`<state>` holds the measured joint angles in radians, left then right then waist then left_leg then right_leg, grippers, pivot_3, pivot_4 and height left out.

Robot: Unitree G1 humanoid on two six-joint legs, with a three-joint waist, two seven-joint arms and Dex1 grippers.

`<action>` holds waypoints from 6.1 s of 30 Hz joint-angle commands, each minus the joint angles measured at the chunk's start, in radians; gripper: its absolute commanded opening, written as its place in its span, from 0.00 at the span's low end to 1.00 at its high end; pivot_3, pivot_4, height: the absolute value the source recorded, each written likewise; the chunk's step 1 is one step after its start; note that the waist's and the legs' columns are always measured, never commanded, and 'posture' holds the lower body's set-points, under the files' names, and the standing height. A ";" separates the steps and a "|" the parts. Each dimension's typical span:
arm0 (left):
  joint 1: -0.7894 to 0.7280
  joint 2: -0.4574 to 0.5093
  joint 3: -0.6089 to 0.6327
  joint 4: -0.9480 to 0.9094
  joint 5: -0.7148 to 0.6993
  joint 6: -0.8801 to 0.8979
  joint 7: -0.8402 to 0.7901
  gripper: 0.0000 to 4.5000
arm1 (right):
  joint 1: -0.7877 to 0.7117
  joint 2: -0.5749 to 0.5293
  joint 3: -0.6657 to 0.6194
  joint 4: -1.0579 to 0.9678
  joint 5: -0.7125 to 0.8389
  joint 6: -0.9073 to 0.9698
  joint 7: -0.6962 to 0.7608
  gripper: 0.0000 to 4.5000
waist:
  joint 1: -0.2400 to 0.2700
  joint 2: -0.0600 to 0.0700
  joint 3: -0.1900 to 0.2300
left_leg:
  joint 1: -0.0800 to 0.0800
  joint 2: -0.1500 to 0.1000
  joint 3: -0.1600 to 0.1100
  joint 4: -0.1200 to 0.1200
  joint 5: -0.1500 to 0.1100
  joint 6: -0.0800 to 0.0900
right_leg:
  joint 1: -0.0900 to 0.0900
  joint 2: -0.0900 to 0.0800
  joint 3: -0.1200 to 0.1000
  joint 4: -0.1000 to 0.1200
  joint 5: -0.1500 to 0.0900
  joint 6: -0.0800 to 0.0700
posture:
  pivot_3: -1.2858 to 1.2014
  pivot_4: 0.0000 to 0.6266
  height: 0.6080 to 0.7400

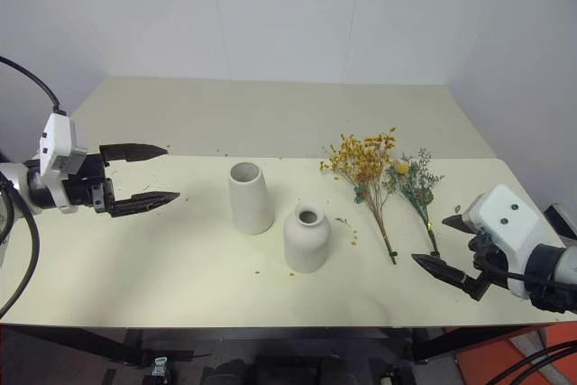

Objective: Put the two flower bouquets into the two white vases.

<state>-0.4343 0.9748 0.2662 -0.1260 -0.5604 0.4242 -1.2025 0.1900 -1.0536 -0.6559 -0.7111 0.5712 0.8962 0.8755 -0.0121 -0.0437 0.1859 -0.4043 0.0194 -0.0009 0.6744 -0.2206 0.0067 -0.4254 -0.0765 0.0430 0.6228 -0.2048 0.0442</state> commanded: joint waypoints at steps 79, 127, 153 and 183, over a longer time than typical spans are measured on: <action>-0.537 -0.140 -0.359 0.145 0.142 0.075 -0.273 1.00 | -1.028 0.284 0.880 0.949 -0.296 0.296 -0.133 0.01 | -0.011 0.001 0.001 | -0.012 -0.002 0.000 0.004 0.000 0.001 | -0.013 0.001 0.002 0.006 0.009 0.000 | 0.52 0.24 1.00; 0.039 0.092 0.070 -0.019 -0.026 0.144 -0.040 1.00 | -1.005 1.128 0.726 0.533 -0.142 -0.367 -0.489 0.01 | -0.034 0.004 0.002 | -0.008 0.001 -0.002 0.001 0.000 0.001 | -0.014 0.002 0.000 0.009 0.010 -0.003 | 0.52 0.24 1.00; 0.007 0.091 0.013 -0.016 -0.012 0.120 -0.018 1.00 | -0.952 1.111 0.821 0.632 -0.240 -0.520 -0.431 0.01 | -0.034 0.004 0.003 | -0.008 0.001 -0.002 0.000 0.000 0.001 | -0.014 0.003 0.001 0.008 0.010 -0.003 | 0.52 0.24 1.00; -0.037 0.074 -0.037 0.034 0.024 0.076 -0.030 1.00 | -0.917 0.767 0.857 0.390 -0.311 -0.326 -0.358 0.78 | -0.030 0.002 0.004 | -0.008 -0.001 -0.004 -0.007 0.005 -0.005 | -0.014 0.002 0.001 0.005 0.010 -0.003 | 0.52 0.24 1.00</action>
<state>-0.4558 1.0396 0.2166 -0.0871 -0.5382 0.5208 -1.2305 -0.6988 -0.2598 0.2009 -0.2652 0.2722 0.5617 0.4941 -0.0425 -0.0413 0.1898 -0.4121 0.0190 -0.0051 0.6675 -0.2161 0.0017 -0.4402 -0.0732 0.0433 0.6283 -0.1946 0.0405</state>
